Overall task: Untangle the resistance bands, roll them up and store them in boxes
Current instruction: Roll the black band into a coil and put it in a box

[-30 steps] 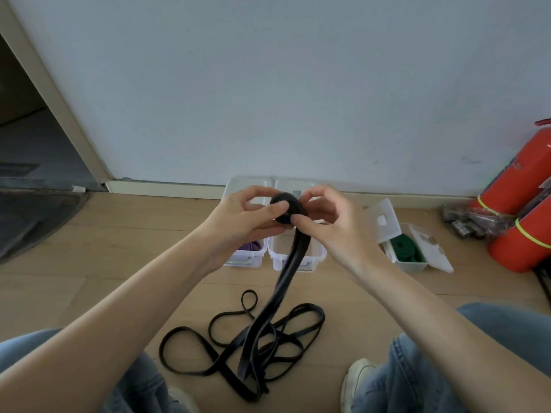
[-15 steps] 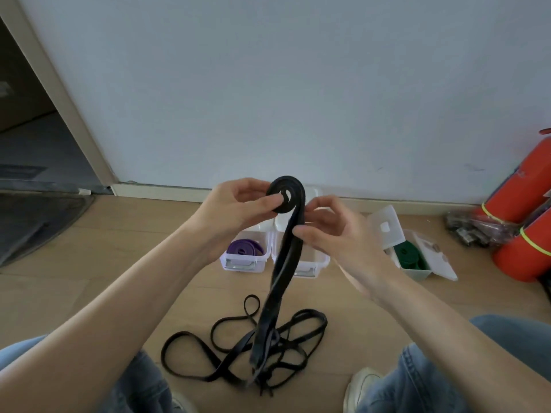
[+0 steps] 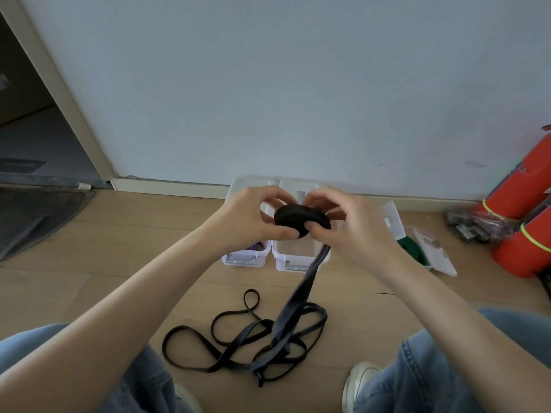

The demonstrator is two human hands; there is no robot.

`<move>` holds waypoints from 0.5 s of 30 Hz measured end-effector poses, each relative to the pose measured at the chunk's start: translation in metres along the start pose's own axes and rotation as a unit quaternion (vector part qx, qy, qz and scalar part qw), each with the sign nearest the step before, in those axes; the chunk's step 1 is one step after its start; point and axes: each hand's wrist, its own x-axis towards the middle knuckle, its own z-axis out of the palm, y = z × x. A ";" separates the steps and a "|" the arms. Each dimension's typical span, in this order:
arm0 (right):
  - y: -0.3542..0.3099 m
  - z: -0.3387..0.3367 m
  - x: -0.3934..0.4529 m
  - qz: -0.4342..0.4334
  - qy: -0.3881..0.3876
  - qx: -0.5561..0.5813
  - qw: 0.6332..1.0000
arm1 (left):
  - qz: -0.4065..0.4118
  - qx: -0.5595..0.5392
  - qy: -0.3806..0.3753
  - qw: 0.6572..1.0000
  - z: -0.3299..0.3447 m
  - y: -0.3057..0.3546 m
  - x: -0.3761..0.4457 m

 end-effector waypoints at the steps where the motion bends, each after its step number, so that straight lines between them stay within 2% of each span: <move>1: 0.000 0.001 0.001 -0.010 -0.015 -0.035 0.999 | 0.004 0.016 -0.015 1.000 0.001 0.000 -0.001; 3: 0.001 0.000 0.001 -0.005 -0.037 -0.020 0.999 | 0.005 0.030 -0.031 0.999 -0.002 -0.001 -0.002; 5: 0.000 -0.005 0.001 0.034 -0.037 0.111 0.993 | 0.001 -0.034 -0.033 0.999 -0.009 -0.002 -0.001; 7: -0.002 -0.010 0.000 0.089 -0.020 0.297 0.950 | 0.008 -0.141 -0.011 0.990 -0.015 -0.002 0.000; 8: -0.002 -0.010 -0.001 0.112 -0.007 0.354 0.929 | 0.008 -0.193 0.004 0.981 -0.016 -0.002 0.001; 9: -0.003 -0.009 -0.002 0.119 0.010 0.369 0.922 | 0.005 -0.240 0.017 0.971 -0.016 -0.001 0.002; 11: -0.008 -0.005 -0.003 0.108 0.041 0.349 0.930 | -0.005 -0.304 0.035 0.952 -0.011 0.000 0.004; 15: -0.012 -0.001 -0.002 0.077 0.064 0.275 0.956 | -0.017 -0.348 0.042 0.936 0.002 0.002 0.006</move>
